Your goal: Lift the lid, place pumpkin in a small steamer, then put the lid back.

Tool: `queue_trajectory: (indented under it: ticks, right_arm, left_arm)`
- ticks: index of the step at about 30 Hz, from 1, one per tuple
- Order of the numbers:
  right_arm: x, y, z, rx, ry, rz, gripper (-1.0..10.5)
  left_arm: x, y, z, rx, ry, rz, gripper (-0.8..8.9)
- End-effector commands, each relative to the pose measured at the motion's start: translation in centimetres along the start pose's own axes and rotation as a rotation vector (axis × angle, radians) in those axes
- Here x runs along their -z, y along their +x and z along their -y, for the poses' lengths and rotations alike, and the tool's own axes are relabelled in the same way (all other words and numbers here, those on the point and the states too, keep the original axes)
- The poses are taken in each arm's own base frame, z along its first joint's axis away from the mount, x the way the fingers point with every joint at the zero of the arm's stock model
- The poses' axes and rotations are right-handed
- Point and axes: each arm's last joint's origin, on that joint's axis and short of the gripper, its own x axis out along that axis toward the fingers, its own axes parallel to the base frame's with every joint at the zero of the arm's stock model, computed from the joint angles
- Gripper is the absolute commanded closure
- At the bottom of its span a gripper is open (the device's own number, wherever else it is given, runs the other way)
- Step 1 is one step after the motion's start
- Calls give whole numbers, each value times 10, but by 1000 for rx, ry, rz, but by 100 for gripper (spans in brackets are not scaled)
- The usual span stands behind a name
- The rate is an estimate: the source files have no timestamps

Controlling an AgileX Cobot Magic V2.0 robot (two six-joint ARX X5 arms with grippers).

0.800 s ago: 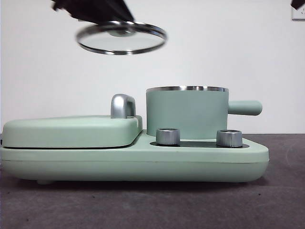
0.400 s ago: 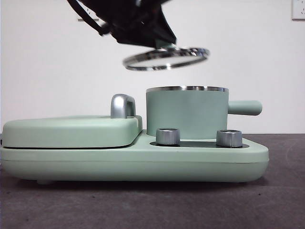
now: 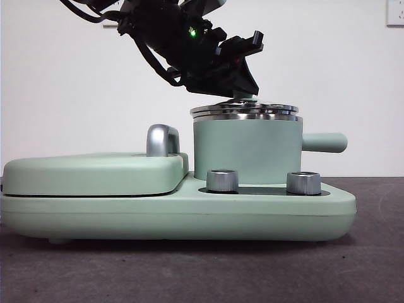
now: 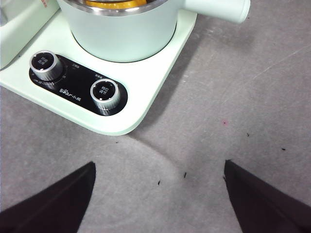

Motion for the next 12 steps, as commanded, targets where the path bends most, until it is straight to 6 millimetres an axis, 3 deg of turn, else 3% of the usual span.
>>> queue_trajectory:
  ticks: [1,12]
  right_arm:
    - [-2,-1,-1,-3,12,5,539]
    - [-2,-1,-1,-2,12,7,539]
  left_arm:
    - [-9,5,3,6,17,45,803]
    - [-13,6,10,22,25,81,803]
